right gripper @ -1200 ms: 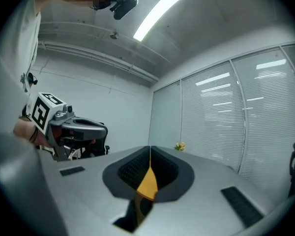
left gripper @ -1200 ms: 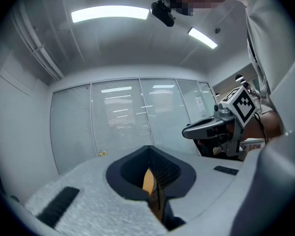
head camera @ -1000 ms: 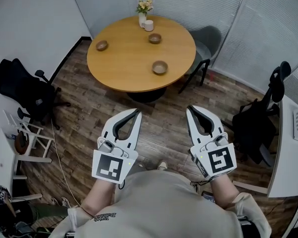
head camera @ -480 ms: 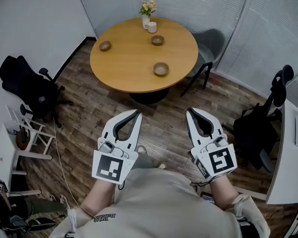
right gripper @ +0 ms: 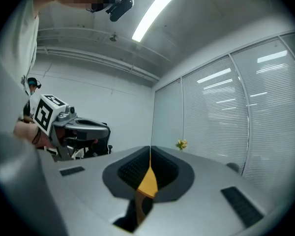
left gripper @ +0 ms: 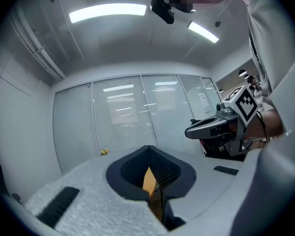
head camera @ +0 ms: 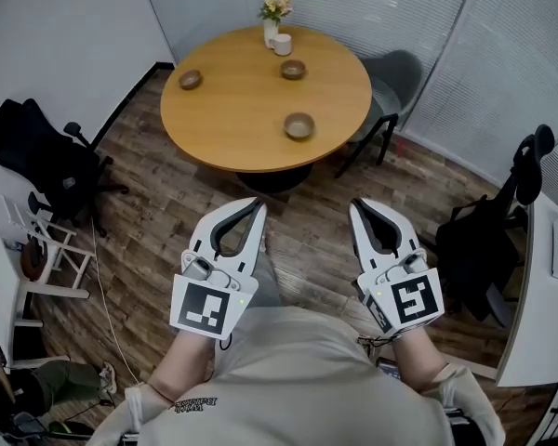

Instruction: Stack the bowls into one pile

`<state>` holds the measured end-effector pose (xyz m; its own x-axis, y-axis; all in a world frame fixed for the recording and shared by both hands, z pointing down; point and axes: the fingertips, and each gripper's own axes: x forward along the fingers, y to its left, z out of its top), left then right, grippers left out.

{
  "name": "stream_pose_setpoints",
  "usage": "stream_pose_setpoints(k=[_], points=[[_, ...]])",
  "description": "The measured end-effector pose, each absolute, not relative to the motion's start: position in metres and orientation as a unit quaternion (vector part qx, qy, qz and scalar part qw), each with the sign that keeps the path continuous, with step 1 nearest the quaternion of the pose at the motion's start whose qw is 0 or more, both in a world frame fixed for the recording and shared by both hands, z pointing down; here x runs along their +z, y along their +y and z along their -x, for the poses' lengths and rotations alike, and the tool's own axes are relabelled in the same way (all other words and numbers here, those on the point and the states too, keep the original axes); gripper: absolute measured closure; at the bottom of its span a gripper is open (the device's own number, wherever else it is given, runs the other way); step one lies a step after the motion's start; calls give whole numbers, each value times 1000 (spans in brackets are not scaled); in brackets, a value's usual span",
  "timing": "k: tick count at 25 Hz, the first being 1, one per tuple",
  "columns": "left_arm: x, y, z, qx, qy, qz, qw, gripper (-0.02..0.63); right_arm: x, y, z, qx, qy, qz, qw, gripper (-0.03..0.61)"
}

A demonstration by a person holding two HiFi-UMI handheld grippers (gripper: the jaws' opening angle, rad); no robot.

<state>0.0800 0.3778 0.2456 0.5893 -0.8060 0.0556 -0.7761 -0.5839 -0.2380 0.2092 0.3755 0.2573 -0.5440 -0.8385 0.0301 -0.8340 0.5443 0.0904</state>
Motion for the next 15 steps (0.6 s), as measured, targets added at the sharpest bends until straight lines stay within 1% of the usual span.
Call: stream_pose_setpoints(k=[6, 15], points=[[255, 344, -74, -78, 438, 891, 91, 592, 266, 344, -198, -36, -877, -477, 43, 549], [262, 279, -40, -78, 449, 886, 83, 594, 283, 275, -164, -29, -881, -468, 61, 549]])
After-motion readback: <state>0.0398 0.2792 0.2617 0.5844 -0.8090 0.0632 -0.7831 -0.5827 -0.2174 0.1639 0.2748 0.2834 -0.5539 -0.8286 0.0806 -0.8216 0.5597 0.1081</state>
